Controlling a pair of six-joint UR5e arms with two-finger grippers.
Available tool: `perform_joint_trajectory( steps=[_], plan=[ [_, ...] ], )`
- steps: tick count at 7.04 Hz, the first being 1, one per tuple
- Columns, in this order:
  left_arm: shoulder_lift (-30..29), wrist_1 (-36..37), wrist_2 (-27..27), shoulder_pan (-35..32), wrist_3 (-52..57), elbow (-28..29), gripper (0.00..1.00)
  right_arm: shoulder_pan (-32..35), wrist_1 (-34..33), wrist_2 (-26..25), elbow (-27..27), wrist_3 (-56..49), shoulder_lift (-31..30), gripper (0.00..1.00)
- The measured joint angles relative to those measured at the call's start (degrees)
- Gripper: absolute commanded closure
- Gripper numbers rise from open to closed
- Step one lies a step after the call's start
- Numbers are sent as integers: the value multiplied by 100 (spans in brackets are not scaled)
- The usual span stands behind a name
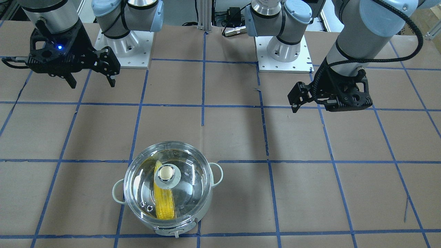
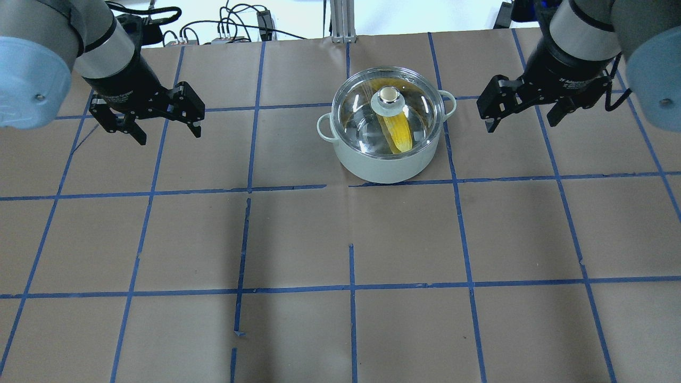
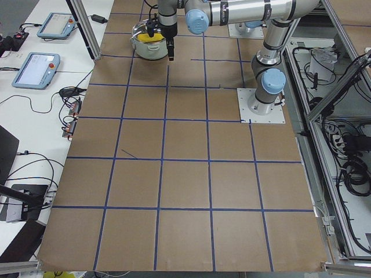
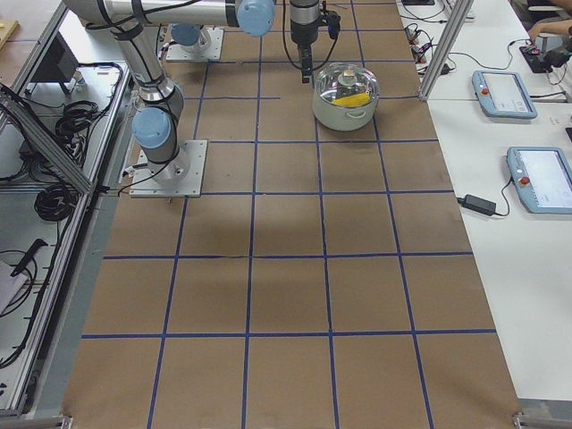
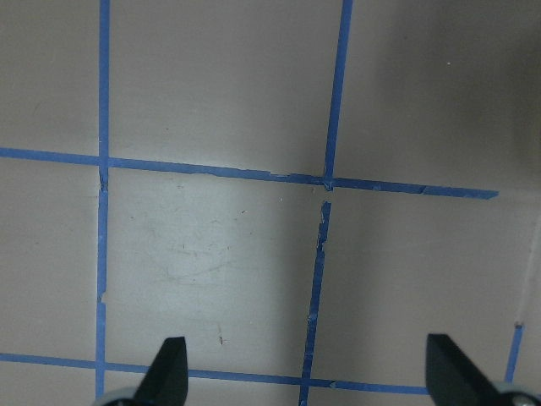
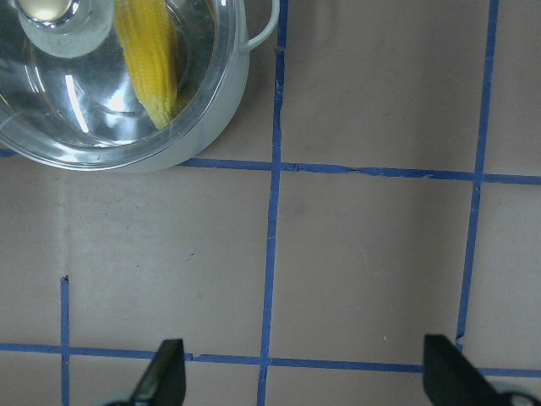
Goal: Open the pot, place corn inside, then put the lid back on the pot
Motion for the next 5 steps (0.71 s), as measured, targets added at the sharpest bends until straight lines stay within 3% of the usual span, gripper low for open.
perform_joint_trajectory(
  steps=[5],
  plan=[
    [72,0,-38,7,-2,-5,0,0,3,0,-6,8,-7,0]
  ],
)
